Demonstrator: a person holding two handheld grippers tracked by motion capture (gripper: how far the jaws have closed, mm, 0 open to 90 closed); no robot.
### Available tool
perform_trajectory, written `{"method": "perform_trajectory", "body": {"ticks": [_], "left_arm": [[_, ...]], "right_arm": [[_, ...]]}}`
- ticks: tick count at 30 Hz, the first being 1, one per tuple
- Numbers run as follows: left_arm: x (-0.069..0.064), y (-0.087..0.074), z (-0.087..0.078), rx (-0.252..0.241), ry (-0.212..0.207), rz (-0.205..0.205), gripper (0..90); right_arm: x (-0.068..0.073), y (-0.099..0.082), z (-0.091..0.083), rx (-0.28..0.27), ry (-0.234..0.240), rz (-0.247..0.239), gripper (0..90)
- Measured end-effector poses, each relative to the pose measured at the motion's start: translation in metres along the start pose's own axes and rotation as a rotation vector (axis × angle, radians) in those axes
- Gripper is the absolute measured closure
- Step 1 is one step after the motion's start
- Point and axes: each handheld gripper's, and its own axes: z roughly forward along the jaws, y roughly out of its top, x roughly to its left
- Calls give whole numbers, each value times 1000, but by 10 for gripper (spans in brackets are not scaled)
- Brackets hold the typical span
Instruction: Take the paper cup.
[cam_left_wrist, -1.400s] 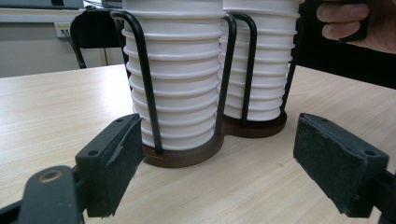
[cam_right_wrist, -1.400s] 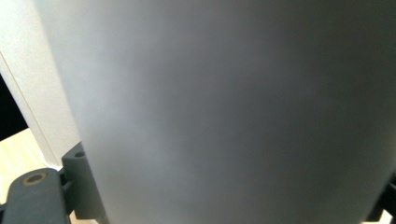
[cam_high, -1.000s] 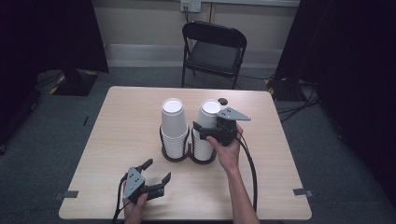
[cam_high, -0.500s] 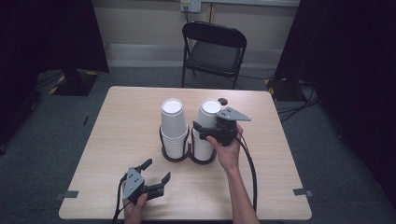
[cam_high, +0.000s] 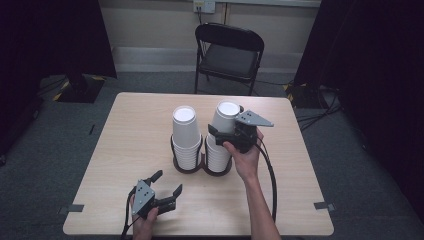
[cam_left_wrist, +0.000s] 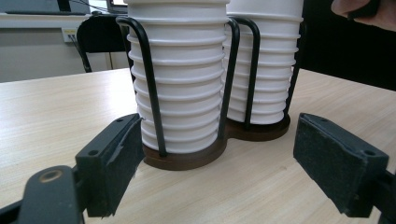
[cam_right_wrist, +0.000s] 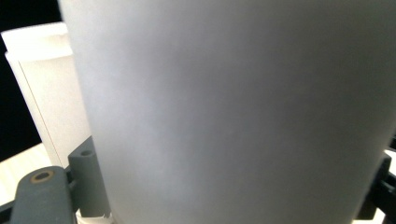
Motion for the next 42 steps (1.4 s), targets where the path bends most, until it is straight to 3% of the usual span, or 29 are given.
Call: {"method": "perform_trajectory", "body": {"ticks": [6,15,18,27,42], "left_arm": [[0,0,1,6,-10,6,165],[1,1,1,12,-24,6,183],[1,1,2,13,-32,7,184],[1,1,2,13,-41,7,182],[1,1,1,13,-45,11,176]], "right_arm": [[-1,7,-4,-34,-5,12,131],[1,16,-5,-38,0,10,132],[-1,19,-8,-47,21,39,132],[-4,24,-14,-73,8,69,134],[-4,39,-31,-132,27,70,135]]}}
